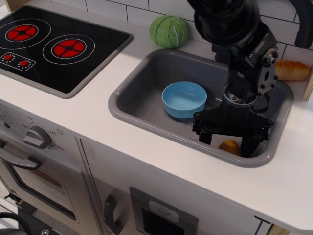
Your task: Put corn in bowl sink
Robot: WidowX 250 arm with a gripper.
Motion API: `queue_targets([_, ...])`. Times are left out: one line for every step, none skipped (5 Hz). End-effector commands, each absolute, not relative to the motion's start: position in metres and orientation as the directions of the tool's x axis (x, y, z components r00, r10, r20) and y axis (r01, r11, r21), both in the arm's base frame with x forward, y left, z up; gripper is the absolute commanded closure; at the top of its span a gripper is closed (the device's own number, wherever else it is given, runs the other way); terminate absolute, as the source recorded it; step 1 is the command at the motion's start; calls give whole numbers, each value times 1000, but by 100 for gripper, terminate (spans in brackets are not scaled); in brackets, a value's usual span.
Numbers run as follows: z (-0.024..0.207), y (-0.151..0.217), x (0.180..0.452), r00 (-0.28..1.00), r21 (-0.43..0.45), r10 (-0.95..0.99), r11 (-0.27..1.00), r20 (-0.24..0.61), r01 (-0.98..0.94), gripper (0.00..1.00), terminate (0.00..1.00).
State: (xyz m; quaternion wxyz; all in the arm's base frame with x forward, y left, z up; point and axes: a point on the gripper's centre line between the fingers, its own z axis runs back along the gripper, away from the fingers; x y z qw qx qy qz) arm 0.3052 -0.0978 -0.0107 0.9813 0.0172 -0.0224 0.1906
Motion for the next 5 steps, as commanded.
queue_targets([-4, -98, 313, 922, -3, 379, 925, 75, -380, 0, 0])
queue_targets([-6, -98, 315, 923, -4, 377, 926, 81, -378, 100, 0])
queue_targets([9, -93, 320, 919, -19, 387, 922, 74, -386, 100, 0])
queue_targets([35, -77, 333, 901, -43, 425, 905, 84, -423, 100, 0])
queue_targets([52, -61, 353, 882, -55, 464, 886, 85, -461, 100, 0])
